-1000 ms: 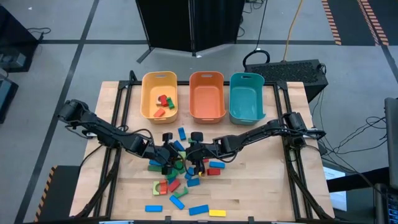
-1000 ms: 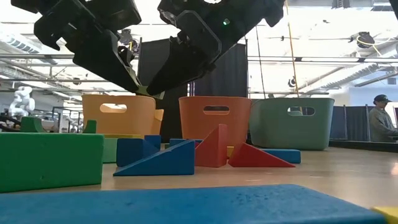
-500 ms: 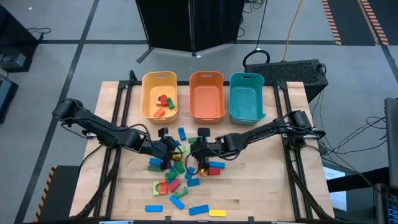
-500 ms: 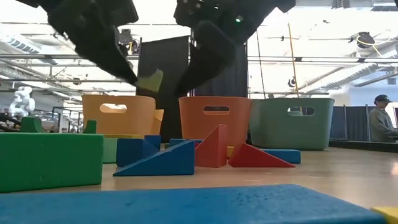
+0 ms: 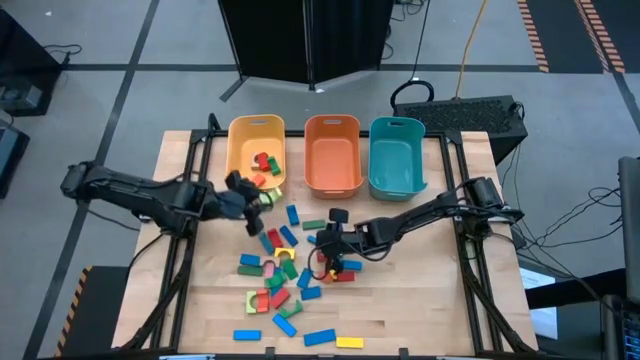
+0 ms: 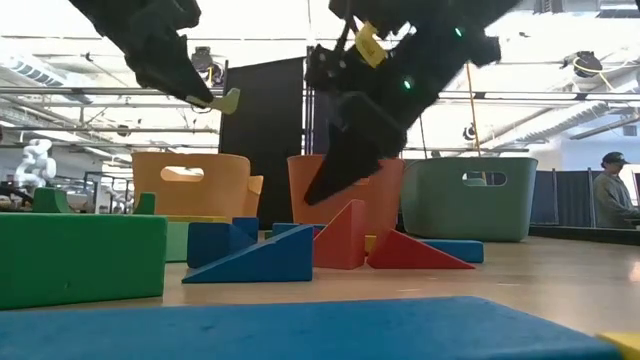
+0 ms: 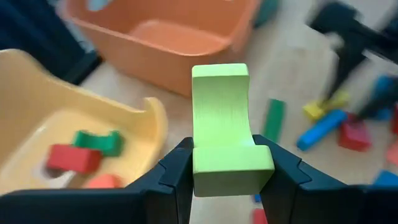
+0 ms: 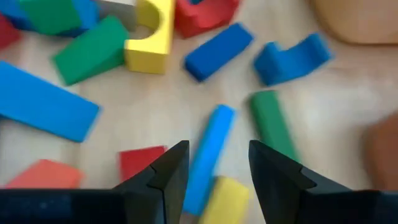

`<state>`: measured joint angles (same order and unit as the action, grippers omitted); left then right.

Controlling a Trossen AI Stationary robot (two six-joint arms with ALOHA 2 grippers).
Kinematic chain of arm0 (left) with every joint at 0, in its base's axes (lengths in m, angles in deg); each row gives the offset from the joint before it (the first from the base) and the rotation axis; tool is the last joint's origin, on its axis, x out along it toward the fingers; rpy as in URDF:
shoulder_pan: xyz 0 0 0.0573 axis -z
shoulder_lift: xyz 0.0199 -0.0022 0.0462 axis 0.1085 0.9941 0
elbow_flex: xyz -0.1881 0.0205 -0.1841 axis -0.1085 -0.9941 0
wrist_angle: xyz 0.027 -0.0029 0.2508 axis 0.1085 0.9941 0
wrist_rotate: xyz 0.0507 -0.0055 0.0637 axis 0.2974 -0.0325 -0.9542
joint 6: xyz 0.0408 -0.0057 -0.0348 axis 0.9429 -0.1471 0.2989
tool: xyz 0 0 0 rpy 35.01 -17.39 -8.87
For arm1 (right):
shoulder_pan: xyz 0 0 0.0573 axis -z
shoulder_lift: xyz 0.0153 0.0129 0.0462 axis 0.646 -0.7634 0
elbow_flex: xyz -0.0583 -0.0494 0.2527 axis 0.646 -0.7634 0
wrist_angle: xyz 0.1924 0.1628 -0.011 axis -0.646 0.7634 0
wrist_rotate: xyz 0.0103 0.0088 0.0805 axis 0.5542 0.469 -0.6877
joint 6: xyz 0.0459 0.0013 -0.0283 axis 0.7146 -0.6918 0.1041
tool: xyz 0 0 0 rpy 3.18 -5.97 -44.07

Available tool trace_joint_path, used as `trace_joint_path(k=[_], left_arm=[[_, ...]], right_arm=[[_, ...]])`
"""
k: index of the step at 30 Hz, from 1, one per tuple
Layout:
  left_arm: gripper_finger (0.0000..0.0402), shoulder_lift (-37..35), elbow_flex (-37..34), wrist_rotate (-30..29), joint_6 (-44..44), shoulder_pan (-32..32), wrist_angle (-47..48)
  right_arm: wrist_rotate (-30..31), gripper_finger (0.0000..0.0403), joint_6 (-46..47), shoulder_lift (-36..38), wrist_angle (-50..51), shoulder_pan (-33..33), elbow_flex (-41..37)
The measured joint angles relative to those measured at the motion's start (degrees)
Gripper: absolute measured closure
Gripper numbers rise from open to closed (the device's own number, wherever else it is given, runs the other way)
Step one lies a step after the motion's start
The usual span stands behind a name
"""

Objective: Sort blocks by size
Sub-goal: Put the top light green arch block into the yellow bin

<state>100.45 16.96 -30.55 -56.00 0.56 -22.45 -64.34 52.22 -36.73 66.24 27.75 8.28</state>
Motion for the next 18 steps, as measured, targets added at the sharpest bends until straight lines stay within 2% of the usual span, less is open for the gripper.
trace_joint_path(k=[3,8,14,18], left_arm=[[0.0271,-1.09,0.0,0.0,0.03,-5.02,1.01],[0.0271,-0.68,0.0,0.06,0.62,-13.93,2.38],[0.0271,0.33,0.0,0.41,3.32,-22.68,2.34],[0.0271,1.18,0.0,3.27,4.89,-27.88,2.3]], right_arm=[[-4.25,0.025,1.14,-0.02,-8.43,0.39,-4.11],[-4.55,0.025,1.17,-0.05,-17.76,0.81,-8.04],[-7.46,0.025,-2.7,-0.05,-19.27,0.78,-8.12],[-7.35,0.025,-2.72,-0.05,-19.53,0.79,-8.12]])
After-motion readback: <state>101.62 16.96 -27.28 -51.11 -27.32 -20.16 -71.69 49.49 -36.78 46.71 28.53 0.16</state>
